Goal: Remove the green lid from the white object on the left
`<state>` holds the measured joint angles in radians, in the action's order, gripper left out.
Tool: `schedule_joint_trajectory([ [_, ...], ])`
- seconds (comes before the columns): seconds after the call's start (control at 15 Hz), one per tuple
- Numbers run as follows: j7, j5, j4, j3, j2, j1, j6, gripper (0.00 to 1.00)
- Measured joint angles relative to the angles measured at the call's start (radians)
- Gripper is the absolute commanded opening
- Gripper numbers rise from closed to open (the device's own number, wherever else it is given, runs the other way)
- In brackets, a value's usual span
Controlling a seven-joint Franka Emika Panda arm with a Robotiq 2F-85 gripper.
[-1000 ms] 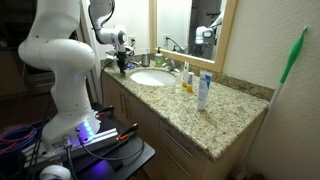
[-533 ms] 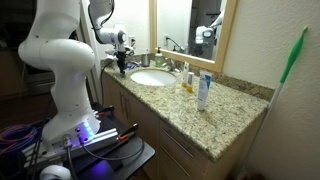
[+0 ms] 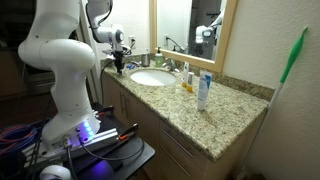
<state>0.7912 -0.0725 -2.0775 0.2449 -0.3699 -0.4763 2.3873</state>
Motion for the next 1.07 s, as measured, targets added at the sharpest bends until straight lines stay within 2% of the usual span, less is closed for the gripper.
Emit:
schedule_joint_trajectory([
  [0.87, 0.004, 0.053, 0.001, -0.016, -0.006, 0.017, 0.010, 0.08],
  [0.93, 0.004, 0.053, 0.001, -0.016, -0.006, 0.017, 0.011, 0.21],
  [1.0, 0.004, 0.053, 0.002, -0.016, -0.006, 0.017, 0.011, 0.58],
  [1.07, 0.004, 0.053, 0.004, -0.016, -0.006, 0.016, 0.011, 0.59],
])
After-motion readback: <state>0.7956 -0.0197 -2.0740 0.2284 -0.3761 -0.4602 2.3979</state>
